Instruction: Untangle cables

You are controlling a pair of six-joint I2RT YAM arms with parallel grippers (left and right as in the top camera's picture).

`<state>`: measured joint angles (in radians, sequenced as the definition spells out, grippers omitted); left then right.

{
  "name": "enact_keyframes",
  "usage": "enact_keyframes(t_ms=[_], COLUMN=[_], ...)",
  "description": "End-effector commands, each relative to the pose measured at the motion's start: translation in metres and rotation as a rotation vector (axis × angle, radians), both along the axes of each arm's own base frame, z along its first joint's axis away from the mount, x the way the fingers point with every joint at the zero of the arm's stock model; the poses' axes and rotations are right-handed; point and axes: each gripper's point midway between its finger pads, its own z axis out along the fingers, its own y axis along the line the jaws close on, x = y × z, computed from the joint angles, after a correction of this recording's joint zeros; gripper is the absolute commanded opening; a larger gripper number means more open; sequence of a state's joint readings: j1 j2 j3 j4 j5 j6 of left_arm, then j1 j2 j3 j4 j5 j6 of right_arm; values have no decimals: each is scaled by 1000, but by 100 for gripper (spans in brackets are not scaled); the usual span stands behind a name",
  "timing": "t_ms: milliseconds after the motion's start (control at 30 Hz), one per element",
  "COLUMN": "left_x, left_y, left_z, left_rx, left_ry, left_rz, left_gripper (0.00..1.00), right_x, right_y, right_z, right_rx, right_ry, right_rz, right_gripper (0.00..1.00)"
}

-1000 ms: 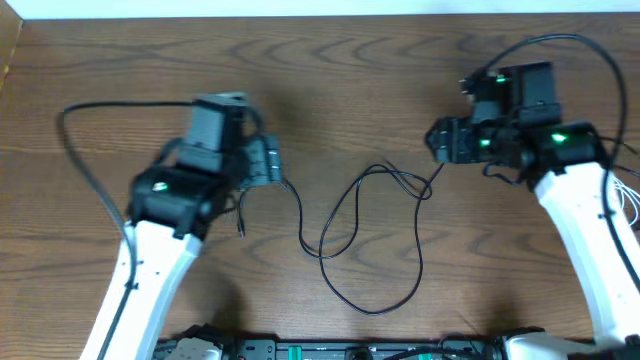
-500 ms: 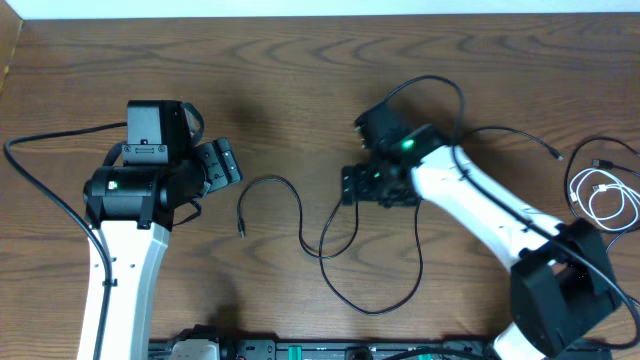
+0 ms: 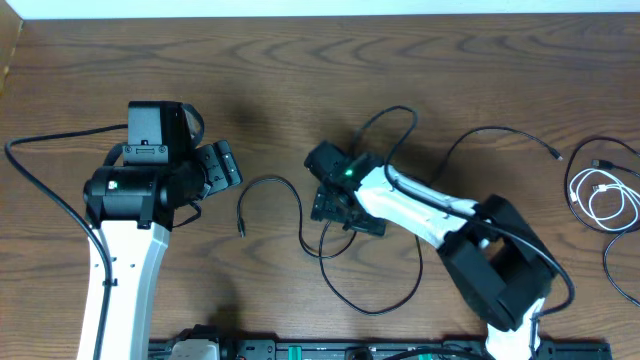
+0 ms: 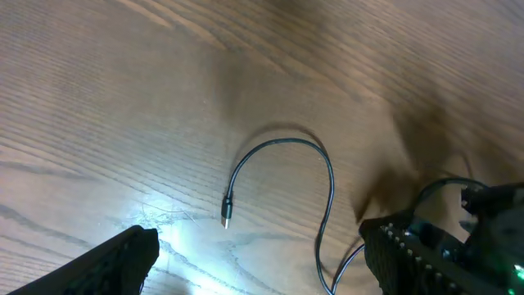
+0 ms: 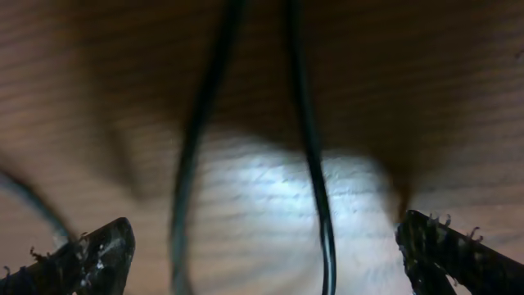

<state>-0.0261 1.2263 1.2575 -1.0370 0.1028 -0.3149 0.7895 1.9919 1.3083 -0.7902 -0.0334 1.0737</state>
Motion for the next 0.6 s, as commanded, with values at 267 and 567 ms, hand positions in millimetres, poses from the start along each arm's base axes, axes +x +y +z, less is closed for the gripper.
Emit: enact_keyframes(t_ms=[267,567], left_x=[1,1], left_y=[1,1], left_z=[2,2], left_rx=[-4,-4], left_ry=[-3,-2], left_rz=[8,8], left_gripper=[86,86], right_x=[-4,17], right_y=[17,-31], right_z=[-13,2], right_rx=[-1,-185], right_ry=[-24,-127], right_rz=[-15,-42], right_gripper=[50,19])
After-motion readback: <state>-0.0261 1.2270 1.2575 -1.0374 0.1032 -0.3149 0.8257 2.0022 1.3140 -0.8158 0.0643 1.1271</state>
